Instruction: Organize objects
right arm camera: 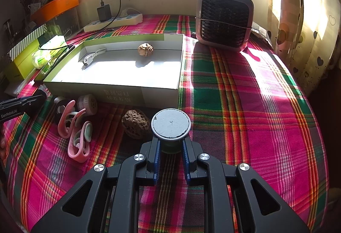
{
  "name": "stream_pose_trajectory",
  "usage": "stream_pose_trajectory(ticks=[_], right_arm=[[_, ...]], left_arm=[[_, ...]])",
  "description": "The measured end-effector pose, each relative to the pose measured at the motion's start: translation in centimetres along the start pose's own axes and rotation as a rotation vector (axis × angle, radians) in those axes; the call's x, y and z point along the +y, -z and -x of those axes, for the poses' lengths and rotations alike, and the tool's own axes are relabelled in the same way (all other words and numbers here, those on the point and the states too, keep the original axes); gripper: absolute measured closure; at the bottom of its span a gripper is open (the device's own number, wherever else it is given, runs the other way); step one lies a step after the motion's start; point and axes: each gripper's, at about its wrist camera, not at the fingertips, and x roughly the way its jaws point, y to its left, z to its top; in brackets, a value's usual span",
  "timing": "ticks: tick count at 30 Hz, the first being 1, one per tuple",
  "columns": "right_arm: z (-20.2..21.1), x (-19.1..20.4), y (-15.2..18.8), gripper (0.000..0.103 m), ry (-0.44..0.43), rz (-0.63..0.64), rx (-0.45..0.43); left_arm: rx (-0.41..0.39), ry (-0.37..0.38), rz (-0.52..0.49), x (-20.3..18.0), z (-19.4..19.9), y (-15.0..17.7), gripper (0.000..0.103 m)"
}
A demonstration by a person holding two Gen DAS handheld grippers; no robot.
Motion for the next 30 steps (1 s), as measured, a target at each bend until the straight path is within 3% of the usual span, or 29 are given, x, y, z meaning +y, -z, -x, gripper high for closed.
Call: stream_pose_trajectory(ticks=[30], right_arm=[[1.0, 0.0, 0.0, 0.085, -0.019, -0.021, -0.036]], left_arm=[[-0.036, 0.027, 0.021, -0.1, 1.9, 0.2, 0.081]])
